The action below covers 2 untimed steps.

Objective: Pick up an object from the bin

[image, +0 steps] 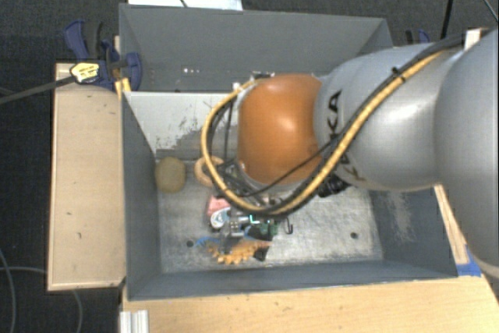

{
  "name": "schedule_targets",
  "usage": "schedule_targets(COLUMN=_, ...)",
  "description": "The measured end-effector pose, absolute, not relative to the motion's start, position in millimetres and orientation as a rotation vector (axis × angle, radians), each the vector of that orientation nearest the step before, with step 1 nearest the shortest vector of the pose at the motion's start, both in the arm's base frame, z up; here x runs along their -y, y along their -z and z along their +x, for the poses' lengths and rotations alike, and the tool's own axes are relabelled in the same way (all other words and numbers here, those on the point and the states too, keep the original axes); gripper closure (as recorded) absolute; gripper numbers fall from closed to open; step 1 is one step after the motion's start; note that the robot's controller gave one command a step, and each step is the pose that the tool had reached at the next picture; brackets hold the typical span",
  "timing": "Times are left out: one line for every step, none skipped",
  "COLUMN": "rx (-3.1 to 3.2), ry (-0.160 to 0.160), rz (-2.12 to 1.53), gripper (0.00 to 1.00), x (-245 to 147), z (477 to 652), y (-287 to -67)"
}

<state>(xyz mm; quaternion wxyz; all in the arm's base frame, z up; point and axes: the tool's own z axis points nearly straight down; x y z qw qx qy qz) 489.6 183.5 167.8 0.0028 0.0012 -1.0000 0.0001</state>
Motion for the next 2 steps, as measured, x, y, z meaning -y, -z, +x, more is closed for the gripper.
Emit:
schedule_targets(rx=3.143, ry=0.002, rz=-0.003, gripper=0.00, x=-183, z=491.8, y=-172)
schedule_targets(rx=3.133, ry=0.008, rz=0.187, gripper=1.00, x=-178, z=485.7, y=-73)
